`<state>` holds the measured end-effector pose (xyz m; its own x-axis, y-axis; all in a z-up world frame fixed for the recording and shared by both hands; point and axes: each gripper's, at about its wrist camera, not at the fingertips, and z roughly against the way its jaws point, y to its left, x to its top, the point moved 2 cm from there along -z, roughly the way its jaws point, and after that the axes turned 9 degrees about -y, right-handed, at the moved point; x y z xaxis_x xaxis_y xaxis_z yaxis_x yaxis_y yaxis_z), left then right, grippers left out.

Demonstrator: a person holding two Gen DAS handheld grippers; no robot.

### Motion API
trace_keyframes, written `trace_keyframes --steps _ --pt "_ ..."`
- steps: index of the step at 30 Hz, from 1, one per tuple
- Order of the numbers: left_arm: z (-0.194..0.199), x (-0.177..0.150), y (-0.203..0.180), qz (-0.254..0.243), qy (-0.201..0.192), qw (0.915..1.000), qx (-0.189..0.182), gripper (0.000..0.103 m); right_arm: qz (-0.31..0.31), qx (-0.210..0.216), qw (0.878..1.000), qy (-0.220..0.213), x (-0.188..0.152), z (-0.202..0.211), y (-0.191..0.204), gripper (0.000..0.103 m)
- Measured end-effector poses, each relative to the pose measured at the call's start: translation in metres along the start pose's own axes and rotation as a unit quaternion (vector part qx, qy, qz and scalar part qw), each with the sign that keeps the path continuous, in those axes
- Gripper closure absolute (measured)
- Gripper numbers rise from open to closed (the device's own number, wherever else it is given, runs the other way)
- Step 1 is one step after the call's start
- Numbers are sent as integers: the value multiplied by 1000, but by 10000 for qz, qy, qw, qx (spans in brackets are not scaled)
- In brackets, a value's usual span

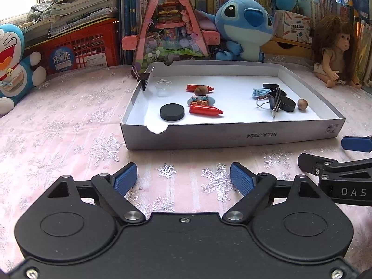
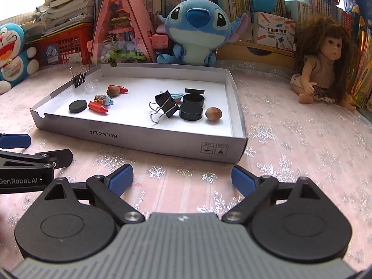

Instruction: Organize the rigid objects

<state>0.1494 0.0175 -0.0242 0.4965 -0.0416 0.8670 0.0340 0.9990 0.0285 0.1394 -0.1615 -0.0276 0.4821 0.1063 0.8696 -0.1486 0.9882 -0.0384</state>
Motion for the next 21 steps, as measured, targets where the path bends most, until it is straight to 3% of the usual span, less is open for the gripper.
trace_keyframes --steps 12,21 --pt "-7 -2 7 143 59 9999 21 1 -221 128 9995 157 -1 -10 -3 0" --pt "-7 -2 6 140 65 9999 67 0 -229 132 9995 161 -1 -11 -4 0"
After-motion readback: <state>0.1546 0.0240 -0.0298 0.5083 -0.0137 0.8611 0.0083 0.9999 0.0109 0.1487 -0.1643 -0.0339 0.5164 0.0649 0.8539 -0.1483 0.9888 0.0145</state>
